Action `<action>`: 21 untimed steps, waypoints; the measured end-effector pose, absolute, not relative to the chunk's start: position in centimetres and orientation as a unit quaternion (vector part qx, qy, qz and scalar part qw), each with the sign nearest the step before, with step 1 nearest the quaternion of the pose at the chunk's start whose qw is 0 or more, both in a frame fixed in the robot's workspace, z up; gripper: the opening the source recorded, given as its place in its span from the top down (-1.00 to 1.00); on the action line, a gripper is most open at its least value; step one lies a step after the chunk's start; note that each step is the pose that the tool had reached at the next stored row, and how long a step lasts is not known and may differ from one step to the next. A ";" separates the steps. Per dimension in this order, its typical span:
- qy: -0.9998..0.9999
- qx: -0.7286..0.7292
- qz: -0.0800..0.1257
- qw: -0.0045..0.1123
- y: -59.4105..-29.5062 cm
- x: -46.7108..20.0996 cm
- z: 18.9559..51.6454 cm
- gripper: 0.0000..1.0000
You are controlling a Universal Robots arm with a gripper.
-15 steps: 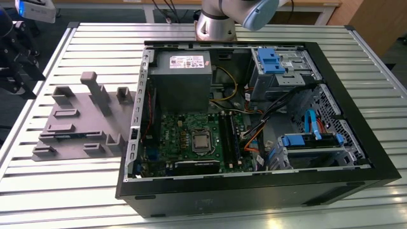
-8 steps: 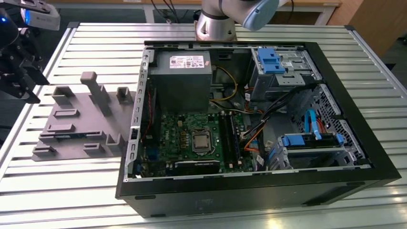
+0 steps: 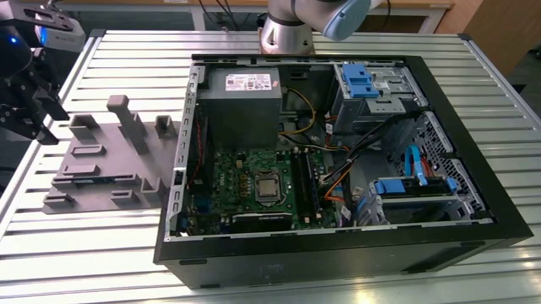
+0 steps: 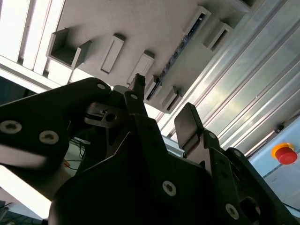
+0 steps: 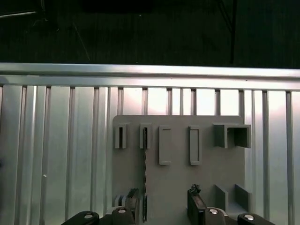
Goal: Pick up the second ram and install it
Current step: 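Pick up the second ram and move it above second insertion slot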
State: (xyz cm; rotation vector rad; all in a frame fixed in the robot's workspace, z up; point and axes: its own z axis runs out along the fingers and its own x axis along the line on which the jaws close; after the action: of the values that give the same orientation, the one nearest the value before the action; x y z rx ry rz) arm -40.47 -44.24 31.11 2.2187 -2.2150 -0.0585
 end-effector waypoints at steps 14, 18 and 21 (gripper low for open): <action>-0.706 0.708 -0.019 0.003 -45.1 -40.5 28.6 -0.04; -0.706 0.708 -0.019 0.003 -45.2 -40.5 27.8 0.11; -0.706 0.708 -0.019 0.003 -45.3 -40.5 27.4 0.11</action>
State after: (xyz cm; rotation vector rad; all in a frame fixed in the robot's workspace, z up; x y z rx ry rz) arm -40.45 -45.28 27.40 2.2188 -2.2150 -0.0584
